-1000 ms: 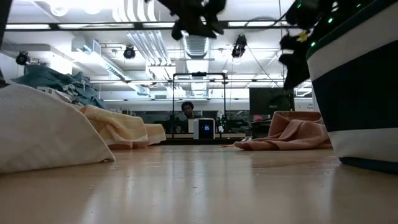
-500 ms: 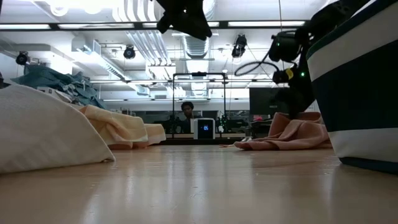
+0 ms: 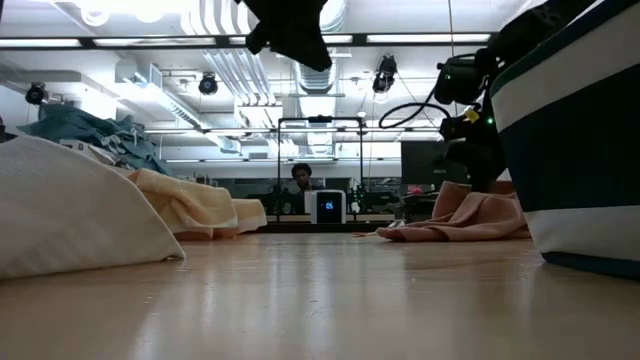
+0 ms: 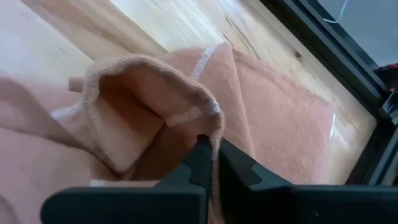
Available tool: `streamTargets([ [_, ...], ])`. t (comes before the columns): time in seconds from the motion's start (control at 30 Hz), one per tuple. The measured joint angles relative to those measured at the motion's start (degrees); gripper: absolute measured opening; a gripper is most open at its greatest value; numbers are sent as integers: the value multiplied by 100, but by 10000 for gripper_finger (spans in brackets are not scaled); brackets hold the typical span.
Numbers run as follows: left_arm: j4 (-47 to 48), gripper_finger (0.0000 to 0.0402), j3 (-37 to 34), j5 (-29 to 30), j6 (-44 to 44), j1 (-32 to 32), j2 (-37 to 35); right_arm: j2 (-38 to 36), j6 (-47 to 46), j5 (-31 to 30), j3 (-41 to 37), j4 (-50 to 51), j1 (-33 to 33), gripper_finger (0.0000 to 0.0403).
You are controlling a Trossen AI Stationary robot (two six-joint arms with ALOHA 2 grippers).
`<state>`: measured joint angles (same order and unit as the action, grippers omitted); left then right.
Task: Fold towel
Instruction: Fold the brown towel
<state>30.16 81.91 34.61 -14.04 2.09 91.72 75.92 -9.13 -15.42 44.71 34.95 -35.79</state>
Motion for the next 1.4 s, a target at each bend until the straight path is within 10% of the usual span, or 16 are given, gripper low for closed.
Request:
streamTargets([
  [0.37,-42,79,-412,257,-2,0,0,-2030,-6,490,707,438,233,1],
  [0.6,-2284,89,-1086,-181,692,53,0,-2831,-302,872,1525,194,924,1],
  [0.83,-4637,108,-1716,-1266,1443,179,-4,-2531,-199,1346,1732,-1204,2124,0],
  [1.4,-4413,144,-2032,-1268,893,514,-2,-519,455,127,1998,-2081,3624,0],
])
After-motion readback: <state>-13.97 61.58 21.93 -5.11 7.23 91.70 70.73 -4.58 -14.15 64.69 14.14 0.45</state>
